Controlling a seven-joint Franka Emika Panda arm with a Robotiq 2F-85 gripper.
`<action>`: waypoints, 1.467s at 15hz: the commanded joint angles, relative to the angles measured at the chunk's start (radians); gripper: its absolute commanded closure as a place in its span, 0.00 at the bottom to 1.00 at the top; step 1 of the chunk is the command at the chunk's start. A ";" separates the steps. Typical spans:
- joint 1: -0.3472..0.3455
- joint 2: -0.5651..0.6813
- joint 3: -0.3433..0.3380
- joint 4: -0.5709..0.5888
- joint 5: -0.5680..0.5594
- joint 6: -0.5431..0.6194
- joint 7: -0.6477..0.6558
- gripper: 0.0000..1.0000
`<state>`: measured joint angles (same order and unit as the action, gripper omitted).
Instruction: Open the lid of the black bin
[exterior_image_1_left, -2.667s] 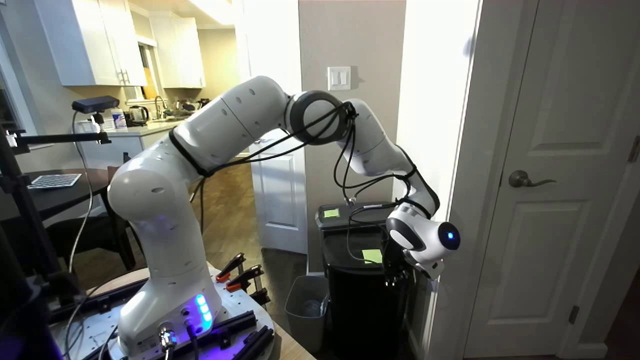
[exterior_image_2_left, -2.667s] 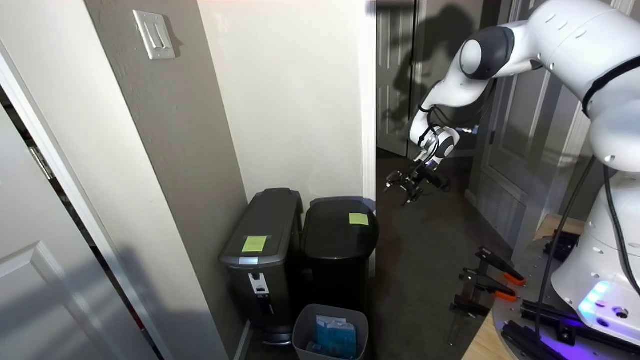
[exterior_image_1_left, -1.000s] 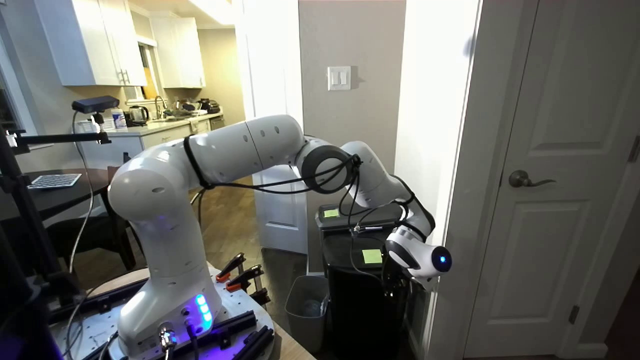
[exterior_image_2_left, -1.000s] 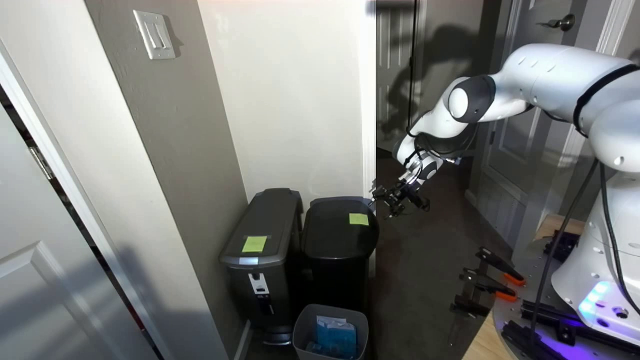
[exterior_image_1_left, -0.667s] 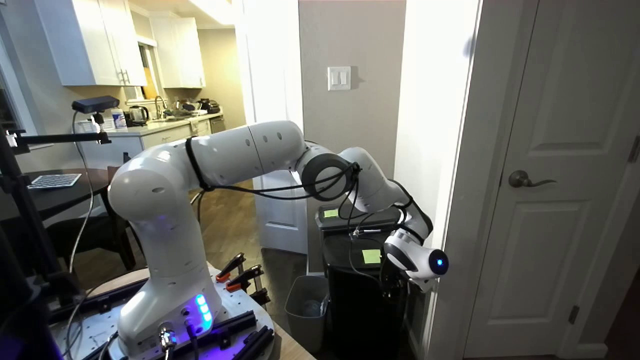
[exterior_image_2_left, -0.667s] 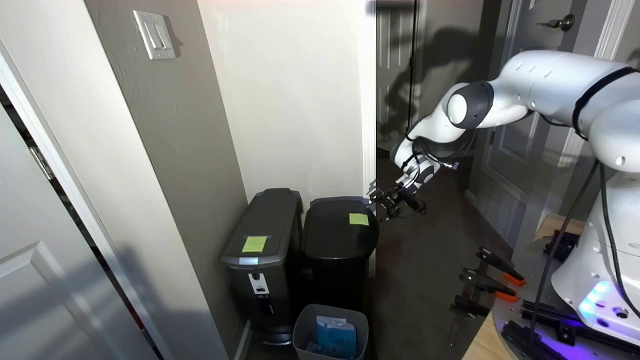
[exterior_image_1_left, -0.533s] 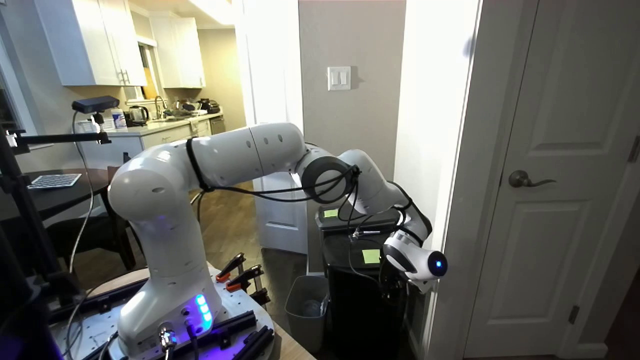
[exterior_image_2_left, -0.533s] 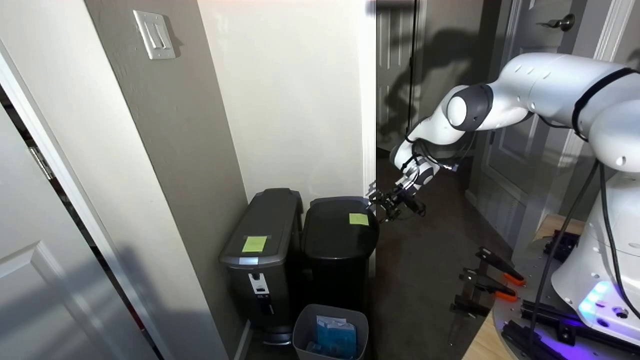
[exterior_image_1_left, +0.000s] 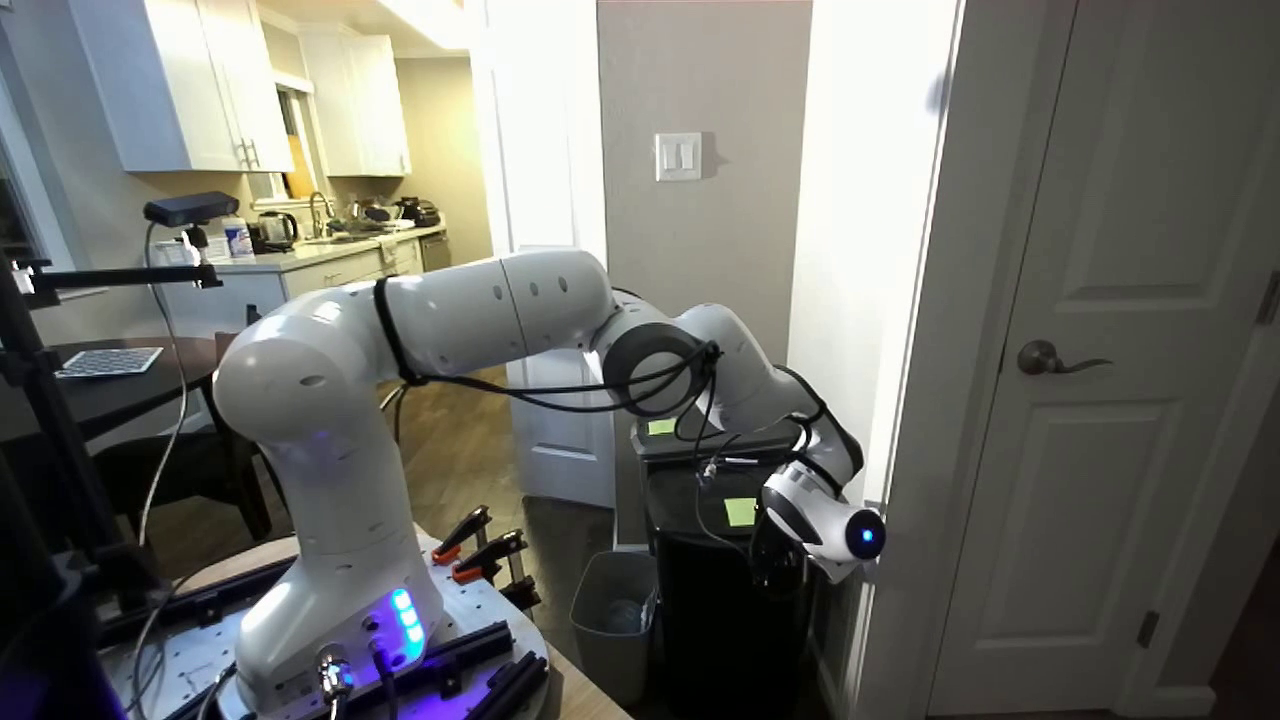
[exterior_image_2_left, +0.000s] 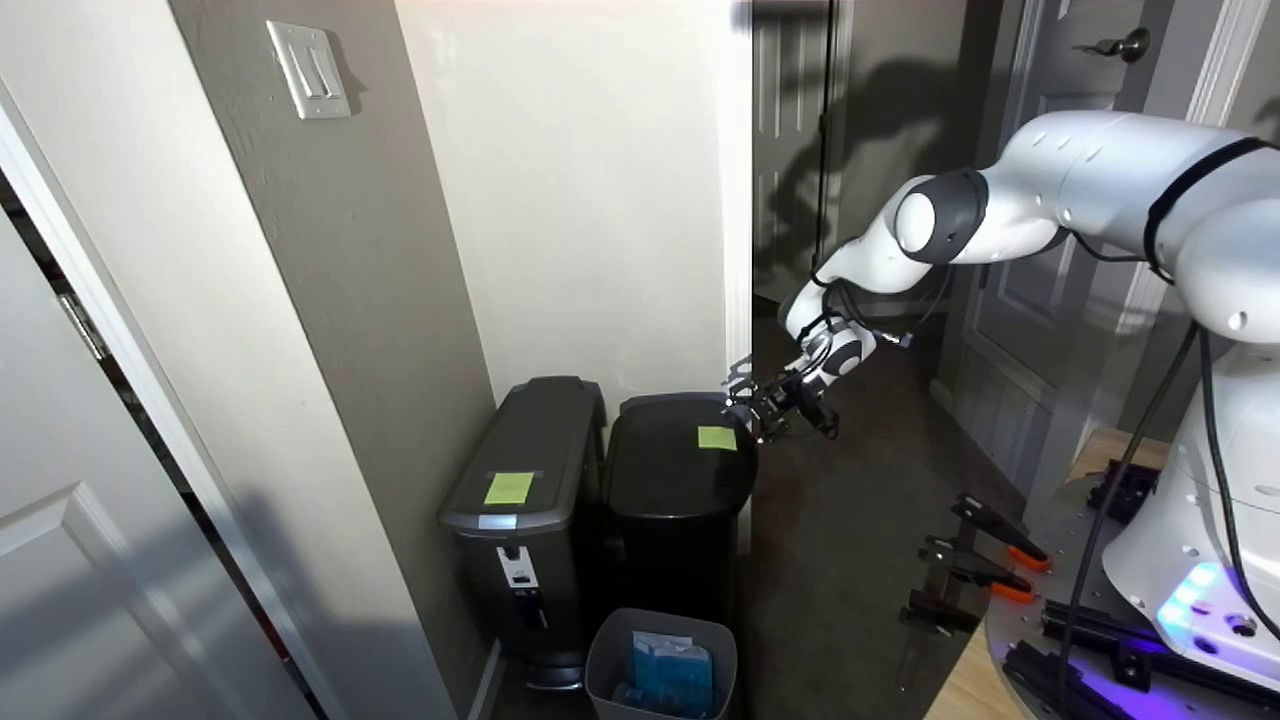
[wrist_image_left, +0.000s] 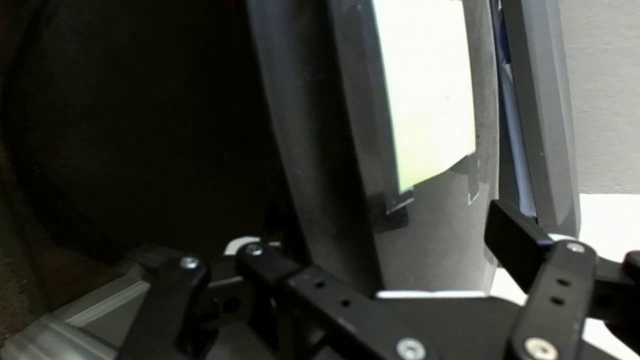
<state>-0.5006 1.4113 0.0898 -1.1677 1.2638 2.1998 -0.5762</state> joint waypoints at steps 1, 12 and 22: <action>-0.015 -0.046 0.026 -0.056 0.041 0.019 -0.019 0.00; 0.062 -0.312 -0.007 -0.379 0.012 0.281 -0.026 0.00; 0.150 -0.447 -0.138 -0.559 -0.019 0.179 0.024 0.00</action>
<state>-0.4001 1.0200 0.0090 -1.6476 1.2671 2.3581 -0.5879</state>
